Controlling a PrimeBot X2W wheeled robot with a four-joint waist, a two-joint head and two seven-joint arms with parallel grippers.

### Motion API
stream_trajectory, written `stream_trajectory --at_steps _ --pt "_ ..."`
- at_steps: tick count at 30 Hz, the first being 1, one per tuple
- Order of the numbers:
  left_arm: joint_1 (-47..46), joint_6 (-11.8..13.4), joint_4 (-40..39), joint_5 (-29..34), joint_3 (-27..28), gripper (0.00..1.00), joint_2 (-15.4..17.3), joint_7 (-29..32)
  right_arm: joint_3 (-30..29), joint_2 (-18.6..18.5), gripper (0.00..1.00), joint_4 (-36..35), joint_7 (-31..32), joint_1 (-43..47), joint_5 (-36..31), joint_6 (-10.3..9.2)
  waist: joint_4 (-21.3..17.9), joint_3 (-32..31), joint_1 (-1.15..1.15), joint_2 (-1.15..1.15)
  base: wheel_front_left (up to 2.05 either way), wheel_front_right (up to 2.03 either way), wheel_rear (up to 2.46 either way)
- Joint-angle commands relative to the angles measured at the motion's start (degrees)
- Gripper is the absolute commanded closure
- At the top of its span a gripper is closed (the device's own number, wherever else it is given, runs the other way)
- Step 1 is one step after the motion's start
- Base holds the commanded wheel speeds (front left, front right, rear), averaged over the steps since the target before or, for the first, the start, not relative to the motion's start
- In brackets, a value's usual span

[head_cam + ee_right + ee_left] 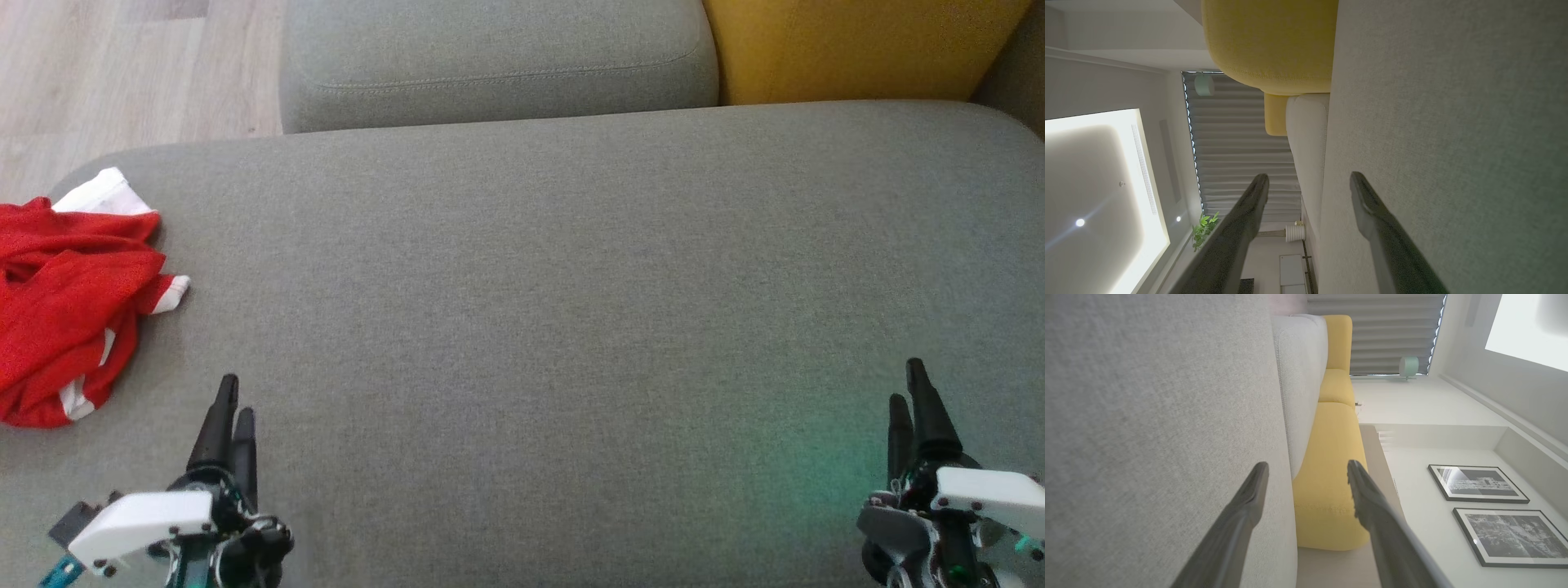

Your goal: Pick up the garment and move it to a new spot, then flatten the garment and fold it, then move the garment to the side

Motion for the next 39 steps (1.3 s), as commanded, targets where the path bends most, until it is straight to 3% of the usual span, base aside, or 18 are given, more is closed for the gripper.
stream_trajectory --at_steps 1,28,39 --pt "-3.6 -0.1 -2.5 1.1 0.1 0.0 0.8 -0.5 0.5 -1.0 0.0 -2.4 -0.6 -2.9 -1.1 -0.01 0.0 0.0 0.0 0.0 0.0 0.0 0.0" --pt "-5.3 -0.2 -9.6 23.7 -2.8 0.0 0.7 -5.0 1.9 -1.8 0.0 -9.3 -2.8 -3.3 -23.0 -0.02 0.3 -0.5 0.0 0.0 0.0 0.0 0.0" --pt "-5.1 -0.2 -11.3 35.9 -3.7 0.0 1.1 -6.8 3.5 -2.5 0.0 -10.9 -3.8 -2.7 -34.8 -0.02 0.2 -0.6 0.0 0.0 0.0 0.0 0.0"
